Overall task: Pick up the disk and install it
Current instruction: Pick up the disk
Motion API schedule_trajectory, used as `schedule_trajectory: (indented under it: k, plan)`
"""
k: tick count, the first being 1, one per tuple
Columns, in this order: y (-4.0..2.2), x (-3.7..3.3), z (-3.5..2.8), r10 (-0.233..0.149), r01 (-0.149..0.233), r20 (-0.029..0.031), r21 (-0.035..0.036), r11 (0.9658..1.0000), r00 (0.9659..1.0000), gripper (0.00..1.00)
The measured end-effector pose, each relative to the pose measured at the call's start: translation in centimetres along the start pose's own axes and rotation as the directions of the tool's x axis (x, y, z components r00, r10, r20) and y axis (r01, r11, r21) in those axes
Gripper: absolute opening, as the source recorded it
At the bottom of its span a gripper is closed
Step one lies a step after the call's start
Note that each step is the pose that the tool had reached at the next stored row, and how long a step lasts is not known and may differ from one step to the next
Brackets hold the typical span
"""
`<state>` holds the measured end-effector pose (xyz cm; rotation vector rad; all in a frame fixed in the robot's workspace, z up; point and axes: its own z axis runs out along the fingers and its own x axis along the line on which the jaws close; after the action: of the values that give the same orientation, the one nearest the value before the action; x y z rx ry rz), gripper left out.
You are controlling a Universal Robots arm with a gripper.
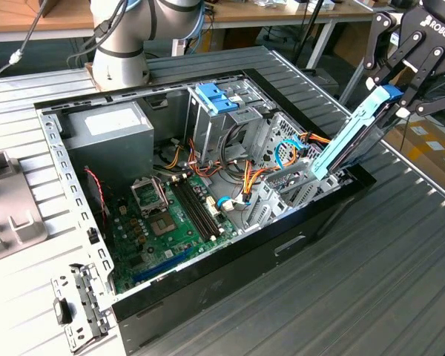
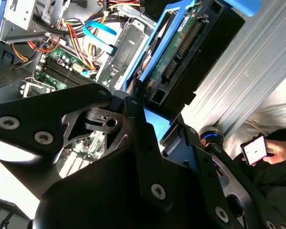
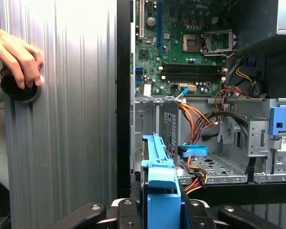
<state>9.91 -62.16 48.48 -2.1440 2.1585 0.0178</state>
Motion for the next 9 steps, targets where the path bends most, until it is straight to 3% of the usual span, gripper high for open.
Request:
schedule_trajectory:
  k: [6, 9]
  plan:
    - [-0.51, -0.74, 0.18, 0.0, 0.0, 0.0, 0.0, 1.0, 1.0, 0.37]
    - [-0.94, -0.78, 0.25, 0.0, 0.0, 0.0, 0.0, 1.0, 1.0, 0.37]
